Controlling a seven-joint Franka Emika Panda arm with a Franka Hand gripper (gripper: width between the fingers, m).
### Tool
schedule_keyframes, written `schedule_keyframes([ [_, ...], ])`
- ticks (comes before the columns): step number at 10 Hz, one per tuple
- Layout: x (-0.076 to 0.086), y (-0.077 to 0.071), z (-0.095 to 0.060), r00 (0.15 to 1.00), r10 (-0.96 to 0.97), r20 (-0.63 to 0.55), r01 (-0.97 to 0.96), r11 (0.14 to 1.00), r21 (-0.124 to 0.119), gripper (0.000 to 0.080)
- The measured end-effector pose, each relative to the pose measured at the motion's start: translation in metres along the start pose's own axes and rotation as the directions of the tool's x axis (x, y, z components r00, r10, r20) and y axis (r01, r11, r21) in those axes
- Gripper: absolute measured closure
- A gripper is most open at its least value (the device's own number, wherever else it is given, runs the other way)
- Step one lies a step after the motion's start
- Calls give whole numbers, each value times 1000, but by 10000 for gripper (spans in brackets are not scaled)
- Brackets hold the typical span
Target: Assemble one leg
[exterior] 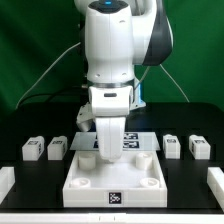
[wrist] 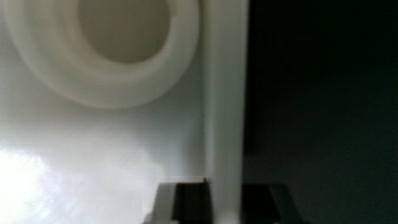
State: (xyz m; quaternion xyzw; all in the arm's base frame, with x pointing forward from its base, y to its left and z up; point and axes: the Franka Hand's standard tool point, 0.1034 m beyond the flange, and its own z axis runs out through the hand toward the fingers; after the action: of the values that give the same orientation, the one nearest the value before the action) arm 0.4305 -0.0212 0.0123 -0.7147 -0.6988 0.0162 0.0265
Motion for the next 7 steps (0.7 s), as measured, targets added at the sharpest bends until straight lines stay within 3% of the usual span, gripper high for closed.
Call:
schedule_keyframes([
  [6,1,2,-1,1000,1,0,-1,1000,-3,739],
  [7,12,13,-3,1000,9,-6,-9,1000,-16,739],
])
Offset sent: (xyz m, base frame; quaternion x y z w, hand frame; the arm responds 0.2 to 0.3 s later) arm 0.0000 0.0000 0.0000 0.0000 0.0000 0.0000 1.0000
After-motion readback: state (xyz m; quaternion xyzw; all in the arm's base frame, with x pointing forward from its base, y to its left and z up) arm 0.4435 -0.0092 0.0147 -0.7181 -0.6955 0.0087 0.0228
